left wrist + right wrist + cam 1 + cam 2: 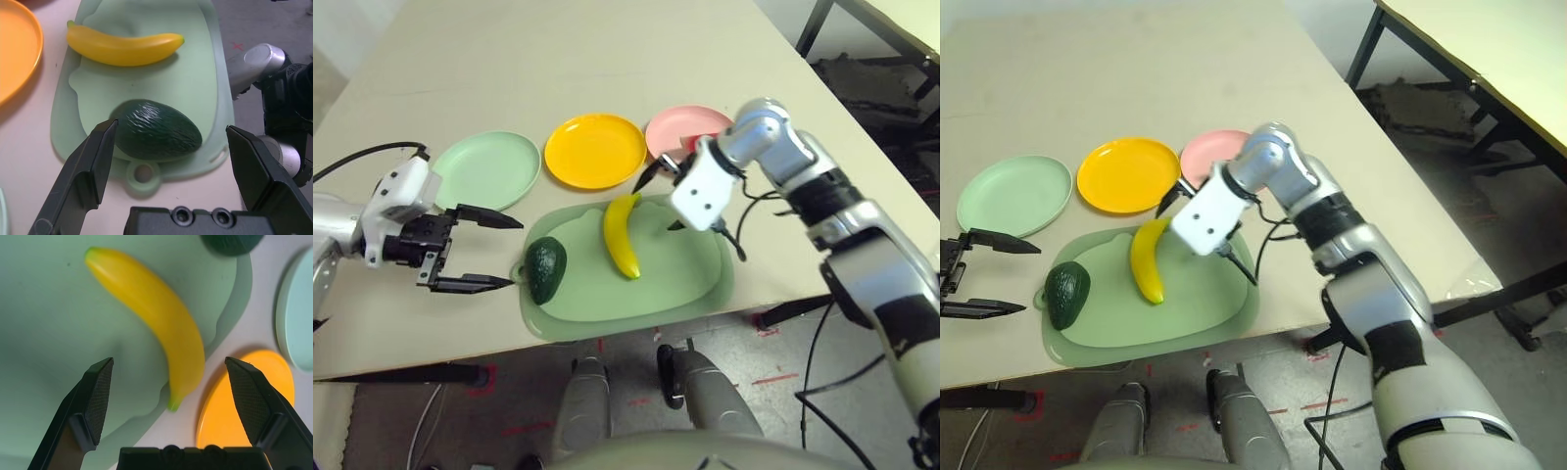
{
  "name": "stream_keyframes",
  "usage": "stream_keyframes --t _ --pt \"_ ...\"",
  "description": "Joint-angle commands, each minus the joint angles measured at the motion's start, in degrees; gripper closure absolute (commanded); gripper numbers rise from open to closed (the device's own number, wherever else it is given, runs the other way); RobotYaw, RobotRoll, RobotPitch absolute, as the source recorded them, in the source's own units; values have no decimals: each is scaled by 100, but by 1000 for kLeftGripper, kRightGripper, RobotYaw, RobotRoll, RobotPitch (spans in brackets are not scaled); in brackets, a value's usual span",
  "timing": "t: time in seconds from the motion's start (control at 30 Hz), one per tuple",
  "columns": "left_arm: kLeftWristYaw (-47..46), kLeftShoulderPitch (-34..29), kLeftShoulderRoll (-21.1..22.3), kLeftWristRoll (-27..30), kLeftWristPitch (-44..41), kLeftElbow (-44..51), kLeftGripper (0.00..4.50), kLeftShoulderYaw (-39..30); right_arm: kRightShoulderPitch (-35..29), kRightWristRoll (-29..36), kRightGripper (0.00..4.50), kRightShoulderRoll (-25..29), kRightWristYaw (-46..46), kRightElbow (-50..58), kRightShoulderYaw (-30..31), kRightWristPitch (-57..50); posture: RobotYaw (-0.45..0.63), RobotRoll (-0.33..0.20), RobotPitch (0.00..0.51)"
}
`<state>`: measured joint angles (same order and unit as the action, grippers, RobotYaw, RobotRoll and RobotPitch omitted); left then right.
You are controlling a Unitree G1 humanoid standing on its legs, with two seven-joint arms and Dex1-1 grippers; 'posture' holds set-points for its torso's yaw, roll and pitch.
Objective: Place the fruits into color-matched plates.
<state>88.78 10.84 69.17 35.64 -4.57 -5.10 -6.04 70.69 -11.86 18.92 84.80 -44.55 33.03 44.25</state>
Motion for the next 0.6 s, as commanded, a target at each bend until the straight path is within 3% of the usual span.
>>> stream_keyframes --t 0.03,0.23,0.47,0.6 --pt "-3 -41 -91 -114 -142 181 0 -127 202 -298 36 -334 -246 -443 181 232 123 0 212" --pt "32 51 -210 -249 -222 225 0 -104 528 -1168 36 -844 -1251 -1557 397 367 119 0 213" --pt "10 285 -435 -378 -229 259 0 -82 683 -2137 36 -985 -2205 -2325 828 511 133 0 217" --pt "-27 289 -507 -381 -246 352 0 -150 666 -2353 36 -977 -2390 -2467 940 608 144 0 218"
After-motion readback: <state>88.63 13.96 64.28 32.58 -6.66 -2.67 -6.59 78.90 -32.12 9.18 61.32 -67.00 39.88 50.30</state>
